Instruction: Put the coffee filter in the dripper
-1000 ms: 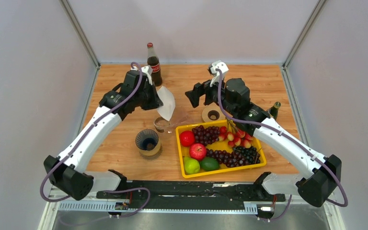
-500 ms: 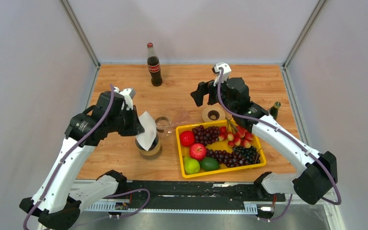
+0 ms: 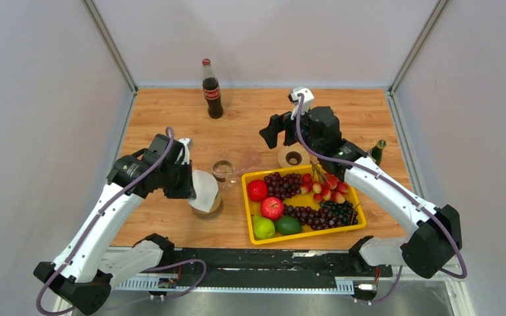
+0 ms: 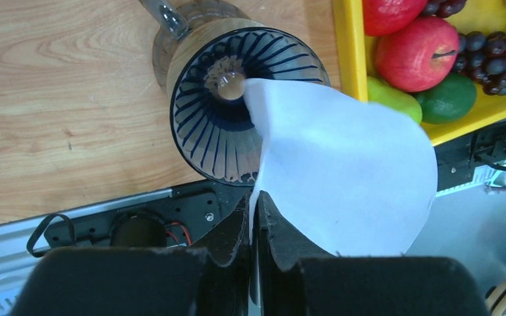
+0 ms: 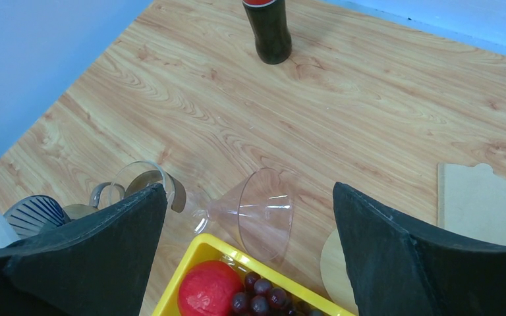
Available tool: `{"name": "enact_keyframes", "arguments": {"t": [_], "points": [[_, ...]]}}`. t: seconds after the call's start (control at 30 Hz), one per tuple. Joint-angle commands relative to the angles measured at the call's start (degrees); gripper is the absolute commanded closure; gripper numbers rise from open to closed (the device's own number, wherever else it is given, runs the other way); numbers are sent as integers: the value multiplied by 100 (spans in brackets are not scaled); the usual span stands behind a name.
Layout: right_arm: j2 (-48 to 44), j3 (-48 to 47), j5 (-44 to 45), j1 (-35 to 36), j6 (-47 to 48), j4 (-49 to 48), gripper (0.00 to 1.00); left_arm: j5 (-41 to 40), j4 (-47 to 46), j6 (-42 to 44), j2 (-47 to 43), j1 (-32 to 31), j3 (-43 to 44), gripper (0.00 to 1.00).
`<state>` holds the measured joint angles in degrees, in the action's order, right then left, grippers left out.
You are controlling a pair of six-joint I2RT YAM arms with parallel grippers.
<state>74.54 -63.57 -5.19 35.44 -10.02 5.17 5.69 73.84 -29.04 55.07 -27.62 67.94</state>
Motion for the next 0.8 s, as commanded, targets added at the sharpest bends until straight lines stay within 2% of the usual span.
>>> {"name": "enact_keyframes", "arguments": {"t": [0.0,0.17,0.33,0.47,0.63,0.77], "points": [[0,-24,-113,-3,-23,-247,0,-311,-179,137,124,15,-73,87],[26,-22,-64,-7,-9,-245,0,-215,-458,169,244,16,-294,85],[23,-24,-61,-9,30,-251,0,-502,-537,218,370,11,-314,84],[29,-11,27,-8,59,-246,0,-552,-508,254,488,14,-288,80],[0,0,61,-8,66,-231,0,-681,-489,254,524,11,-208,68],[-22,-2,89,-11,71,-231,0,-805,-452,213,481,11,-144,66]]}}
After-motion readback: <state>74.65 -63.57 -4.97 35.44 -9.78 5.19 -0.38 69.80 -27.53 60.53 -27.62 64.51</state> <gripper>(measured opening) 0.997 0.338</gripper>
